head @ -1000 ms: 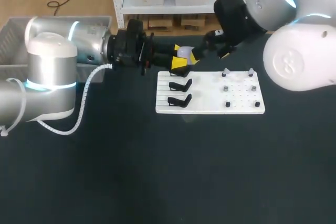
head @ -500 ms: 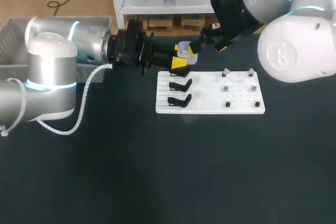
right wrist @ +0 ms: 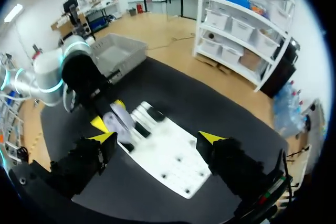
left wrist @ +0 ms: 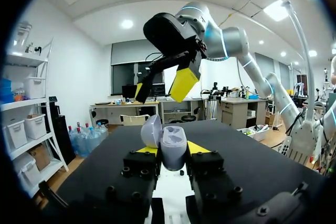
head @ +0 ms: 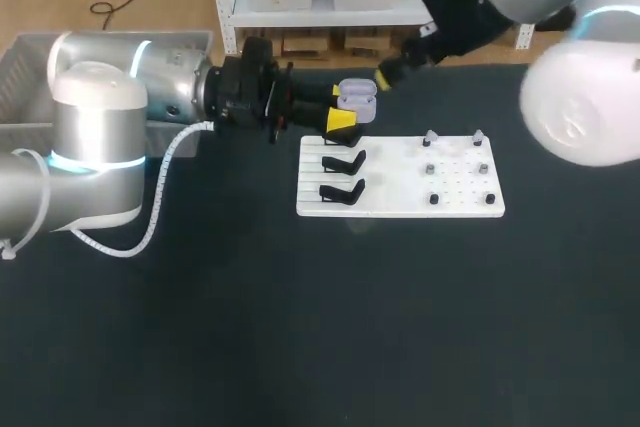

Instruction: Pick up each earbud case from the left stands, insert the matching earbuds, close the lid, and place the case in the box.

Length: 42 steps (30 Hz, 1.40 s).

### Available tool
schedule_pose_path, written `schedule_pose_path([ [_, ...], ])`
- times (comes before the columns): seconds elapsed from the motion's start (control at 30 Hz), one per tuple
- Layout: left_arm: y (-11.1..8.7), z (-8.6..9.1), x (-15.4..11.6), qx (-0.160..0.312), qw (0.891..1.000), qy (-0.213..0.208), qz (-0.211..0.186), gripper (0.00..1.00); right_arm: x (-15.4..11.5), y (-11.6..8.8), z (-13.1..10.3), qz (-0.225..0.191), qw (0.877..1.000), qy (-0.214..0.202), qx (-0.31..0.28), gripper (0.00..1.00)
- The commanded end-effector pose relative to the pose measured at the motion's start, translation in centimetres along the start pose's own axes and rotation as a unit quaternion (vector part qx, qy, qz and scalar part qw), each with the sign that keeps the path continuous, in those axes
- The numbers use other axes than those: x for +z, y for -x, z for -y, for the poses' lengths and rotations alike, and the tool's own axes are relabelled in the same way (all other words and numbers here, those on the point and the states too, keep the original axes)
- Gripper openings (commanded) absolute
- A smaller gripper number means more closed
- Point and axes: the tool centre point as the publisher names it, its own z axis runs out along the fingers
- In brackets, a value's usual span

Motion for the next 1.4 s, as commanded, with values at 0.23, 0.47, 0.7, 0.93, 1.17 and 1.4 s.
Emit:
schedule_pose_path([
  [0.23, -0.1, -0.1, 0.0, 0.000, 1.000, 0.000, 0.000, 0.00, -1.8, -5.9, 4.7, -0.041, 0.986, -0.154, 0.045, 1.00],
  [0.47, -0.1, -0.1, 0.0, 0.000, 1.000, 0.000, 0.000, 0.00, 0.2, -8.2, 7.6, -0.085, 0.978, -0.173, 0.075, 1.00],
  [0.7, -0.1, -0.1, 0.0, 0.000, 1.000, 0.000, 0.000, 0.00, 2.3, -9.5, 9.7, -0.123, 0.971, -0.174, 0.105, 1.00],
  [0.93, -0.1, -0.1, 0.0, 0.000, 1.000, 0.000, 0.000, 0.00, 3.2, -10.0, 10.4, -0.130, 0.969, -0.158, 0.141, 1.00],
  [1.17, -0.1, -0.1, 0.0, 0.000, 1.000, 0.000, 0.000, 0.00, 3.2, -10.0, 10.4, -0.130, 0.969, -0.158, 0.141, 1.00],
  [1.4, -0.1, -0.1, 0.0, 0.000, 1.000, 0.000, 0.000, 0.00, 3.2, -10.0, 10.4, -0.130, 0.969, -0.158, 0.141, 1.00],
])
